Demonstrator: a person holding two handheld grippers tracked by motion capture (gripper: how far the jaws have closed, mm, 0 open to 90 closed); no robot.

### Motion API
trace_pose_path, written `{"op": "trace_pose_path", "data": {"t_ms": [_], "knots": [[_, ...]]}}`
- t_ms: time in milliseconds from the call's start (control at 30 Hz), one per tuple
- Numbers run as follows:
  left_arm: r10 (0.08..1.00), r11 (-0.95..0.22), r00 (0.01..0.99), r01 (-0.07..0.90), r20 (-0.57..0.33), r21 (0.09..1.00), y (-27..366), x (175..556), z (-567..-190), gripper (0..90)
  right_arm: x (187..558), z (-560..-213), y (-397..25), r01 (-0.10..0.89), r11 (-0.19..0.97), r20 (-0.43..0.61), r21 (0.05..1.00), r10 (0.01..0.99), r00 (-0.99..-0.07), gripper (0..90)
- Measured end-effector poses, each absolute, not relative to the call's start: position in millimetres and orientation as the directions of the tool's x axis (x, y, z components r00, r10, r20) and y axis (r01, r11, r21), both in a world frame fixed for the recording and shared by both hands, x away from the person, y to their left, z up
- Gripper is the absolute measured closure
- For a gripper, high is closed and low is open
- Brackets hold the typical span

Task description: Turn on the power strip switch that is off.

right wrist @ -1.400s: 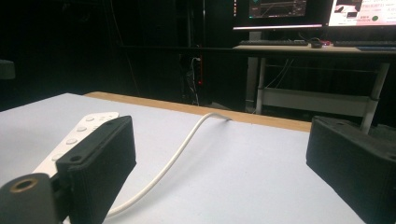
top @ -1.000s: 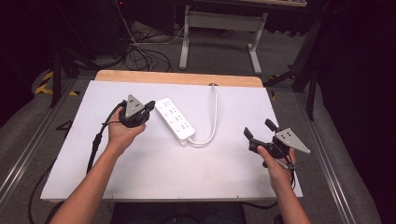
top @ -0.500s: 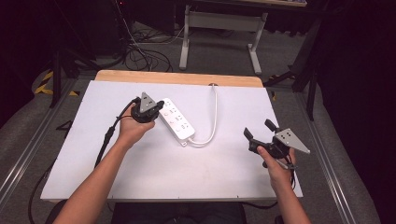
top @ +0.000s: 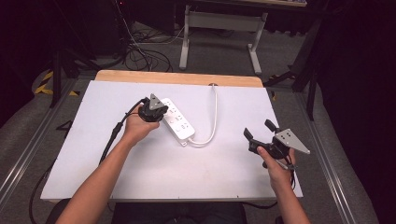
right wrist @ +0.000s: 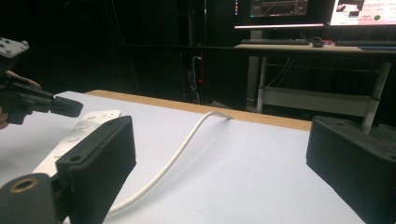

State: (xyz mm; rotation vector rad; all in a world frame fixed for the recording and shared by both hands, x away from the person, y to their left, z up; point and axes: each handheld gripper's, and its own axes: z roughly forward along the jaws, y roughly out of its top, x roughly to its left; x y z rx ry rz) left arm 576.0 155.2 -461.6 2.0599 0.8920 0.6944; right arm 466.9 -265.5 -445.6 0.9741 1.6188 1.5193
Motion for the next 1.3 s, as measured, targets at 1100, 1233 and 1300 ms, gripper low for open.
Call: {"op": "trace_pose_path", "data": {"t_ms": [1100, 1233, 1300], "knots": [[0.787, -0.455, 0.605, 0.436, 0.121, 0.777, 151, 588, -468, 90.0, 467, -446, -265, 0.062, 0.028, 0.004, 0.998, 0.88, -0.475, 8.5], [0.79, -0.44, 0.605, 0.444, 0.101, 0.781, 153, 590, -469, 90.0, 467, -446, -265, 0.063, 0.029, 0.005, 0.998, 0.88, -0.475, 8.5], [0.794, -0.429, 0.602, 0.449, 0.089, 0.784, 153, 589, -470, 90.0, 466, -446, -265, 0.061, 0.028, 0.004, 0.998, 0.881, -0.473, 8.5]]}}
